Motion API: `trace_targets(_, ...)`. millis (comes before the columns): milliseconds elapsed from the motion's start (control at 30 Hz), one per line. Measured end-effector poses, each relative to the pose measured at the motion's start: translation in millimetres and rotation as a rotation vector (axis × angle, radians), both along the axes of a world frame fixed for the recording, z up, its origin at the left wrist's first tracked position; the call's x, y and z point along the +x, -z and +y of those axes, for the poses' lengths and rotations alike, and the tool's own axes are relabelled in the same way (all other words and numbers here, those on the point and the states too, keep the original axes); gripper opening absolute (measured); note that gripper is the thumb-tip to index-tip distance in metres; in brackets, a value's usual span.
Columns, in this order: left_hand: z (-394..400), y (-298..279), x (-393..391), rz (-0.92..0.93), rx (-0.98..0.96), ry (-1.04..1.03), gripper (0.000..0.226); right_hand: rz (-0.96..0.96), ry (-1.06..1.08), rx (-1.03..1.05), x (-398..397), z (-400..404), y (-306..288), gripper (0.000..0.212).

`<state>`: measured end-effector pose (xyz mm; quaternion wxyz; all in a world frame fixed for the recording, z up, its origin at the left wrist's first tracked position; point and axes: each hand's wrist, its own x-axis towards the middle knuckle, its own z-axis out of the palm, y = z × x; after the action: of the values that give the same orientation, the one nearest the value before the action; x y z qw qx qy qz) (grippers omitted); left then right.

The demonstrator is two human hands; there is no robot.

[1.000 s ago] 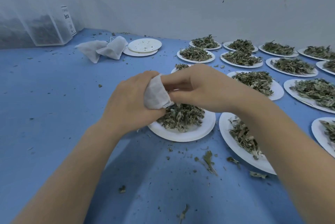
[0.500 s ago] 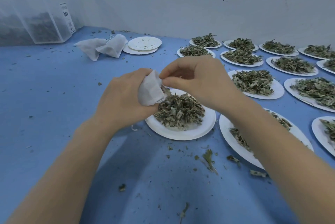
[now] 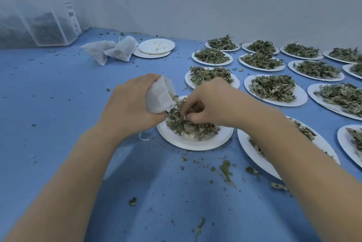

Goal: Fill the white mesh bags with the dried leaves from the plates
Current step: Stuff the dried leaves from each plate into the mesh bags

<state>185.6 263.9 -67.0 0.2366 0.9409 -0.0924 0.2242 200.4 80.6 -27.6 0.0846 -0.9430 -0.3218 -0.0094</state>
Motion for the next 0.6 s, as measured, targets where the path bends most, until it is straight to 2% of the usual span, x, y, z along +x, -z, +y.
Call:
trace_targets(300, -1.0, -0.9, -0.1, 0.000, 0.014, 0.032, 0.058, 0.113, 0.034, 0.458, 3.9, -44.1, -26.6, 0.011)
trace_targets(467, -7.1, 3.0, 1.1, -0.031, 0.047, 0.064, 0.064, 0.030, 0.046, 0.564, 2.1, -38.2, -28.0, 0.008)
trace_targets(600, -17.5, 5.6, 0.1, -0.070, 0.005, 0.041, 0.069, -0.016, 0.065, 0.591, -0.4, -20.6, -20.0, 0.014)
